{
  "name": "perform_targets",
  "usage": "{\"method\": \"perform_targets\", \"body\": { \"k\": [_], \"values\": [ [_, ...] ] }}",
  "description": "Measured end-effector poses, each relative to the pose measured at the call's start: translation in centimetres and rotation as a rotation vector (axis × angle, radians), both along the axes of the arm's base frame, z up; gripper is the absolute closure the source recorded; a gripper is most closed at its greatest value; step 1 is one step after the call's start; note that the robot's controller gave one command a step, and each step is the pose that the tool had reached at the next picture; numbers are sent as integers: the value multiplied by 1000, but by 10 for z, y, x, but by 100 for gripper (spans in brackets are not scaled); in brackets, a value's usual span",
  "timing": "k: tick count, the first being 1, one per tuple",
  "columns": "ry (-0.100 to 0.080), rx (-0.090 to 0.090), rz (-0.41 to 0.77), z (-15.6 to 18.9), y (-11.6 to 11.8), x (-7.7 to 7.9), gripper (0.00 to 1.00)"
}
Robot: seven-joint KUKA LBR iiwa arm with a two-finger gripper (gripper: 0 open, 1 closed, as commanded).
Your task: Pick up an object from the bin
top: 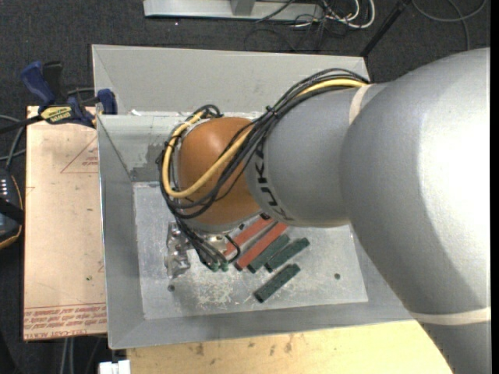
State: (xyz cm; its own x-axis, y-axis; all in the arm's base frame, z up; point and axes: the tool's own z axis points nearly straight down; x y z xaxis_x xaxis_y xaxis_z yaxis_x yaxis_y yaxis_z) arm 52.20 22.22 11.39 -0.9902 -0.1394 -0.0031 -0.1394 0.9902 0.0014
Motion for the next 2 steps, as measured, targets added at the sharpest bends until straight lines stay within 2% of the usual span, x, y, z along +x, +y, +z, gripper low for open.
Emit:
{"method": "perform_targets", "body": {
  "k": [1,2],
  "values": [
    [3,2,-13,1,13,-18,100],
    [4,-1,-15,12,-56,-23,100]
  ]
}}
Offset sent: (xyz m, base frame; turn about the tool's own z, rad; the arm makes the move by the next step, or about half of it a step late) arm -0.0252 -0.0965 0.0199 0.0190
